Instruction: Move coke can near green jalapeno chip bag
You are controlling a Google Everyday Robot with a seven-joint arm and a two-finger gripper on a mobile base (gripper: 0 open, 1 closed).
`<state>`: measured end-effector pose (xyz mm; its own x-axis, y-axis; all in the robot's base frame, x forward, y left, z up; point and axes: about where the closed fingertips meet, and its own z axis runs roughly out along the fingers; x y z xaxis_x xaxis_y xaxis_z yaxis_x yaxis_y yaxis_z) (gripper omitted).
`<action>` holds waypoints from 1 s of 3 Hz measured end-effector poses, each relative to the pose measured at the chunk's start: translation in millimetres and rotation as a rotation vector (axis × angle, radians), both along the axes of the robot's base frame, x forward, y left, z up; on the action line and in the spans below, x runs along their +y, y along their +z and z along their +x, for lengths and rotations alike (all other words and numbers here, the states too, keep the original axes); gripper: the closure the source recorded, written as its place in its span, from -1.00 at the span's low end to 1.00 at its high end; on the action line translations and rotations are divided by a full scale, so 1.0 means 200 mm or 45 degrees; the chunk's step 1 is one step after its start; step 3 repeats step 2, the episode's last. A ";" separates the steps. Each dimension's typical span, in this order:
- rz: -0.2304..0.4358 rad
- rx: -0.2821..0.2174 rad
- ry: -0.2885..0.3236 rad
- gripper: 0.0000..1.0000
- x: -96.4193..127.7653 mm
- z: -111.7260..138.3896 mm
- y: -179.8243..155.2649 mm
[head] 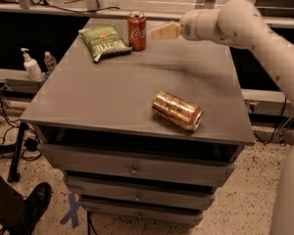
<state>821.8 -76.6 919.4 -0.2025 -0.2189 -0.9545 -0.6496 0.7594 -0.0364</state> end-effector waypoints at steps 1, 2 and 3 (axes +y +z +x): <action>-0.081 -0.065 -0.113 -1.00 -0.47 -0.17 0.11; -0.081 -0.065 -0.113 -1.00 -0.47 -0.17 0.11; -0.081 -0.065 -0.113 -1.00 -0.47 -0.17 0.11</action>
Offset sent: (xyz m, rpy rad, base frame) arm -0.0268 -0.0667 0.0194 -0.0511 -0.0420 -0.0595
